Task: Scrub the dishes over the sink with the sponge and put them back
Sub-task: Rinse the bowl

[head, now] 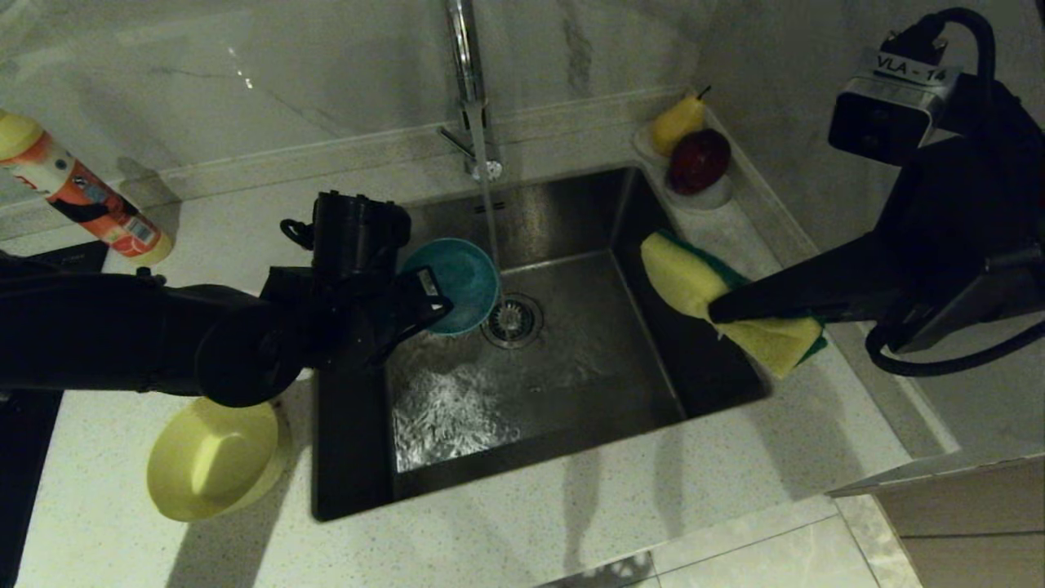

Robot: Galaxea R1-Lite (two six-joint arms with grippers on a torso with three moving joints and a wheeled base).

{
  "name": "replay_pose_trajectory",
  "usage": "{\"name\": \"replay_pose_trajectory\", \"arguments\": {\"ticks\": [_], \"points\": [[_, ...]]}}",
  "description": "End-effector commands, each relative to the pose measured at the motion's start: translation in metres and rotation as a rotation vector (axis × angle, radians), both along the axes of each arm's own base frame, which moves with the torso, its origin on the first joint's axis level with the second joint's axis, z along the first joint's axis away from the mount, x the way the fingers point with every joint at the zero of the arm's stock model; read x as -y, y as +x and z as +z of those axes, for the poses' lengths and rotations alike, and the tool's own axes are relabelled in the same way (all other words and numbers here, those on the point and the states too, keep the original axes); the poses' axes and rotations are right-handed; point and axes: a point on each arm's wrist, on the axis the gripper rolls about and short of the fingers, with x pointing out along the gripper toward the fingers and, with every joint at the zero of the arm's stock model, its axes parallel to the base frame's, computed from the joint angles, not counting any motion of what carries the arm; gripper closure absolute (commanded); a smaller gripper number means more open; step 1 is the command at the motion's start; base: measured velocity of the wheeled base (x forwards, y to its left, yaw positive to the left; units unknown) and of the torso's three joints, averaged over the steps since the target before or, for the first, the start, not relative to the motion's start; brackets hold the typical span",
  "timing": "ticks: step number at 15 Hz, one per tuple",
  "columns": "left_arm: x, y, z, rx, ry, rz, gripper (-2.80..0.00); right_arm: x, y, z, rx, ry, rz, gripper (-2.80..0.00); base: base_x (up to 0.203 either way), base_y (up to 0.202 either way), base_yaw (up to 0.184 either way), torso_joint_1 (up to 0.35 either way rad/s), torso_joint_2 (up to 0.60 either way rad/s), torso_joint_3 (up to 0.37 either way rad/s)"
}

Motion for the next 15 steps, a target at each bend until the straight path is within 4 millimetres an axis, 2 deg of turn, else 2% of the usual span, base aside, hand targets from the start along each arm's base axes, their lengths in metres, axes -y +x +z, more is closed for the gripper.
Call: {"name": "replay_pose_trajectory", "arguments": {"ticks": [1, 3, 7, 12, 15], "points": [[-0.005, -0.007, 0.009, 0.067, 0.003, 0.026, 0.00, -0.001, 0.001, -0.001, -0.010, -0.002, 0.004, 0.00, 0.000, 0.000, 0.000, 0.000, 0.00, 0.000], [-0.015, -0.013, 0.023, 0.161, 0.016, 0.050, 0.00, -0.001, 0.001, -0.001, -0.011, -0.002, 0.004, 0.00, 0.000, 0.000, 0.000, 0.000, 0.00, 0.000], [-0.034, -0.042, 0.063, 0.433, 0.077, 0.052, 0.00, -0.001, 0.001, -0.003, -0.016, -0.005, 0.004, 0.00, 0.000, 0.000, 0.000, 0.000, 0.00, 0.000], [-0.046, -0.069, 0.090, 0.646, 0.096, 0.033, 0.00, -0.001, 0.001, -0.004, -0.019, -0.007, 0.004, 0.00, 0.000, 0.000, 0.000, 0.000, 0.00, 0.000], [-0.052, -0.087, 0.102, 0.731, 0.073, -0.066, 0.00, -0.001, 0.001, -0.004, -0.017, -0.006, 0.004, 0.00, 0.000, 0.000, 0.000, 0.000, 0.00, 0.000]]}}
